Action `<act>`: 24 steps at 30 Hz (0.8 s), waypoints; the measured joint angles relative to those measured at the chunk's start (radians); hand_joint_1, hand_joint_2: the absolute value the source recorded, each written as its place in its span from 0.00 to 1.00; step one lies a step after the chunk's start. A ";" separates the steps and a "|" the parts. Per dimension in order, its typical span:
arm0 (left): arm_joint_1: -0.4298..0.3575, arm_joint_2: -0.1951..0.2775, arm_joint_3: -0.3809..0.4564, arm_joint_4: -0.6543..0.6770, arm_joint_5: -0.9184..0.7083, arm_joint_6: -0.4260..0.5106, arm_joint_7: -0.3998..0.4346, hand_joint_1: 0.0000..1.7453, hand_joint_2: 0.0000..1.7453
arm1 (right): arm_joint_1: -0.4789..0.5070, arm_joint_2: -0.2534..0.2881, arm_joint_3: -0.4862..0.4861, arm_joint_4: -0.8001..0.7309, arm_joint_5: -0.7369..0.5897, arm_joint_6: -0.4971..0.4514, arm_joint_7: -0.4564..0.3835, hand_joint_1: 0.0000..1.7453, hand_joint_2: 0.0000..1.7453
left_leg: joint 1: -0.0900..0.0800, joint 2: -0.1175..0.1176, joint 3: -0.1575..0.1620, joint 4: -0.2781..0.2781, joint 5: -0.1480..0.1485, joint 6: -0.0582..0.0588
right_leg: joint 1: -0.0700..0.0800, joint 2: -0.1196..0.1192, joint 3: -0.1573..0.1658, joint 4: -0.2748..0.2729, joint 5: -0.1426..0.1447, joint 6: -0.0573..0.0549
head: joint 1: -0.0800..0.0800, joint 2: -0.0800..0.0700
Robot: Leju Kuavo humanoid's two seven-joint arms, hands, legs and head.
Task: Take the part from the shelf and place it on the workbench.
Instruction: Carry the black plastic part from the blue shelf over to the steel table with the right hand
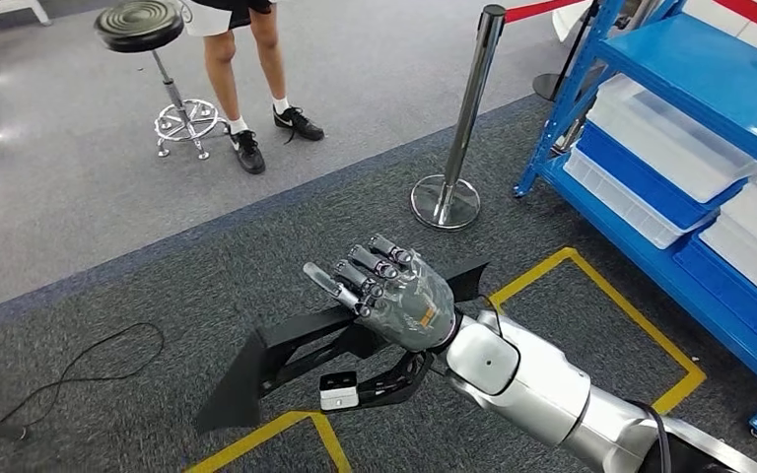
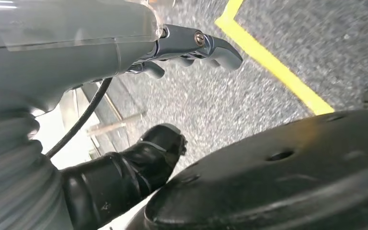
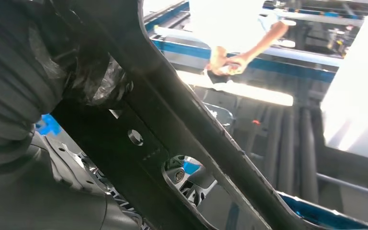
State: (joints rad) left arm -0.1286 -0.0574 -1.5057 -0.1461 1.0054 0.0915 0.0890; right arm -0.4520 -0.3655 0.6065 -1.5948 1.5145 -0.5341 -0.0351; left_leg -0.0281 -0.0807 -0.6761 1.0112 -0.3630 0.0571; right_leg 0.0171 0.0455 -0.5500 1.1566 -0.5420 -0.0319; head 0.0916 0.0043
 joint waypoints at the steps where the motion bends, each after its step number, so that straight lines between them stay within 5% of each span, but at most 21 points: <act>1: -0.004 -0.003 0.000 0.000 -0.001 -0.005 0.010 0.00 1.00 | -0.004 0.000 0.000 0.000 0.000 0.000 0.000 1.00 1.00 | -0.001 -0.012 -0.010 0.002 0.012 -0.002 | 0.003 0.020 0.044 -0.066 -0.004 -0.008 | 0.000 0.000; 3: -0.015 -0.006 0.000 -0.001 -0.002 -0.023 0.045 0.00 1.00 | -0.018 0.003 0.001 0.002 0.000 0.000 0.002 1.00 1.00 | 0.000 -0.035 -0.021 -0.004 0.039 -0.012 | 0.007 0.032 0.081 -0.139 -0.016 -0.018 | 0.000 0.000; 5: -0.025 -0.006 -0.001 -0.001 -0.003 -0.037 0.076 0.00 1.00 | -0.038 0.013 0.003 0.007 0.000 0.000 0.002 1.00 1.00 | -0.001 -0.050 -0.028 -0.015 0.056 -0.022 | 0.003 0.004 0.073 -0.154 0.005 -0.021 | 0.000 0.000; 7: -0.032 -0.004 -0.003 -0.001 -0.005 -0.043 0.090 0.00 1.00 | -0.054 0.022 0.005 0.012 0.000 0.000 0.002 1.00 1.00 | 0.001 -0.014 -0.051 0.023 0.003 -0.033 | -0.007 -0.027 0.060 -0.169 0.035 -0.028 | 0.000 0.000; 9: -0.038 -0.002 -0.005 -0.001 -0.009 -0.044 0.096 0.00 1.00 | -0.061 0.027 0.007 0.015 0.000 0.000 0.003 1.00 1.00 | 0.014 0.043 -0.088 0.140 -0.100 -0.052 | -0.011 -0.057 0.037 -0.174 0.058 -0.030 | -0.001 0.000; 11: -0.040 0.001 -0.006 -0.001 -0.010 -0.044 0.094 0.00 1.00 | -0.063 0.028 0.009 0.018 0.000 0.000 0.005 1.00 1.00 | 0.030 0.063 -0.109 0.256 -0.137 -0.073 | -0.016 -0.089 0.010 -0.172 0.075 -0.020 | -0.001 0.000; 13: -0.037 0.005 -0.006 -0.001 -0.012 -0.045 0.082 0.00 1.00 | -0.063 0.028 0.013 0.020 -0.001 0.000 0.008 1.00 1.00 | 0.044 0.072 -0.077 0.276 -0.093 -0.093 | -0.022 -0.120 -0.020 -0.166 0.088 -0.008 | -0.001 0.000; 14: -0.036 0.007 -0.007 -0.001 -0.013 -0.046 0.075 0.00 1.00 | -0.064 0.028 0.015 0.021 -0.001 0.000 0.009 1.00 1.00 | 0.051 0.084 -0.034 0.237 -0.070 -0.103 | -0.026 -0.135 -0.033 -0.160 0.094 -0.001 | -0.001 0.000; 16: -0.034 0.010 -0.007 0.000 -0.015 -0.046 0.062 0.00 1.00 | -0.069 0.030 0.017 0.020 0.005 0.000 0.011 1.00 1.00 | 0.055 0.125 0.081 0.106 -0.077 -0.112 | -0.029 -0.161 -0.054 -0.144 0.100 0.013 | 0.000 0.000; 18: -0.038 0.013 -0.007 0.001 -0.015 -0.046 0.050 0.00 1.00 | -0.079 0.040 0.022 0.024 0.015 0.000 0.025 1.00 1.00 | 0.047 0.143 0.141 0.011 -0.115 -0.095 | -0.030 -0.185 -0.070 -0.129 0.107 0.029 | 0.002 0.000; 20: -0.039 0.015 -0.008 0.001 -0.017 -0.044 0.035 0.00 1.00 | -0.083 0.049 0.033 0.030 0.019 0.000 0.054 1.00 1.00 | 0.039 0.123 0.135 -0.010 -0.119 -0.065 | -0.037 -0.202 -0.077 -0.122 0.114 0.045 | 0.003 0.000; 22: -0.039 0.016 -0.008 0.001 -0.019 -0.040 0.024 0.00 1.00 | -0.077 0.046 0.039 0.032 0.018 0.000 0.075 1.00 1.00 | 0.037 0.102 0.128 -0.015 -0.106 -0.041 | -0.046 -0.157 -0.092 -0.082 0.083 0.053 | 0.003 0.000; 24: -0.042 0.015 -0.008 0.001 -0.020 -0.038 0.018 0.00 1.00 | -0.069 0.032 0.041 0.032 0.017 0.000 0.082 1.00 1.00 | 0.034 0.078 0.120 -0.016 -0.095 -0.025 | -0.046 -0.082 -0.143 0.036 0.010 0.054 | 0.003 0.000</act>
State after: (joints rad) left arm -0.1709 -0.0426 -1.5133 -0.1450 0.9857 0.0532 0.1073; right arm -0.5206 -0.3333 0.6470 -1.5629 1.5316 -0.5341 0.0470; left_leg 0.0062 -0.0022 -0.5565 0.9950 -0.4582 0.0325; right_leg -0.0293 -0.0363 -0.6926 1.1931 -0.5315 0.0216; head 0.0950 0.0043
